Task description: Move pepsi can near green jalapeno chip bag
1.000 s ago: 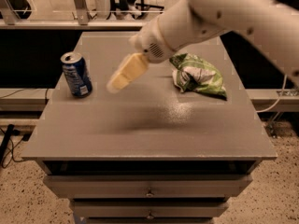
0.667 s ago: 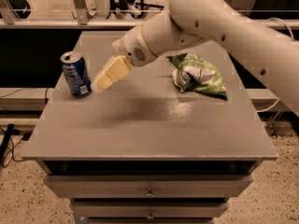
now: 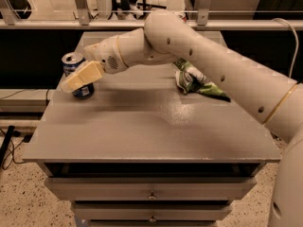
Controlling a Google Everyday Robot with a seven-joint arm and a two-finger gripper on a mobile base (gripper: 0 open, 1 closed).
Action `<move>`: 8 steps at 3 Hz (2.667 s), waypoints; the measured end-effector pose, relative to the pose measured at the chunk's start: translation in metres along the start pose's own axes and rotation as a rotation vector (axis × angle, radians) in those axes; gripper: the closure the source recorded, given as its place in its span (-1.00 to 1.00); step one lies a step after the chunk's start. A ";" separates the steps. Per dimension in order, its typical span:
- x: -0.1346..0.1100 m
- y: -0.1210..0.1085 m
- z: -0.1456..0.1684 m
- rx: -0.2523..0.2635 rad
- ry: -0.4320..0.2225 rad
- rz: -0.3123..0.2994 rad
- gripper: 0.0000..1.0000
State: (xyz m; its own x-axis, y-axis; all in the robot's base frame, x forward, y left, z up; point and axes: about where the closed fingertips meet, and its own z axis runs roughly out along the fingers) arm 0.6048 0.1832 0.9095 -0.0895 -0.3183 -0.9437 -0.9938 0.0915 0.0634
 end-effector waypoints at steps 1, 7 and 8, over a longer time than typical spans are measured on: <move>-0.001 -0.007 0.018 0.010 -0.066 -0.004 -0.68; -0.006 -0.023 -0.134 0.287 -0.131 -0.060 1.00; -0.012 -0.006 -0.191 0.400 -0.135 -0.070 1.00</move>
Offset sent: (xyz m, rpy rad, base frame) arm 0.0245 -0.0010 -0.0127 0.1416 -0.0417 -0.1041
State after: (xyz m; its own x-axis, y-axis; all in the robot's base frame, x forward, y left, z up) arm 0.5993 0.0062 0.9822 0.0135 -0.2127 -0.9770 -0.8909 0.4412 -0.1083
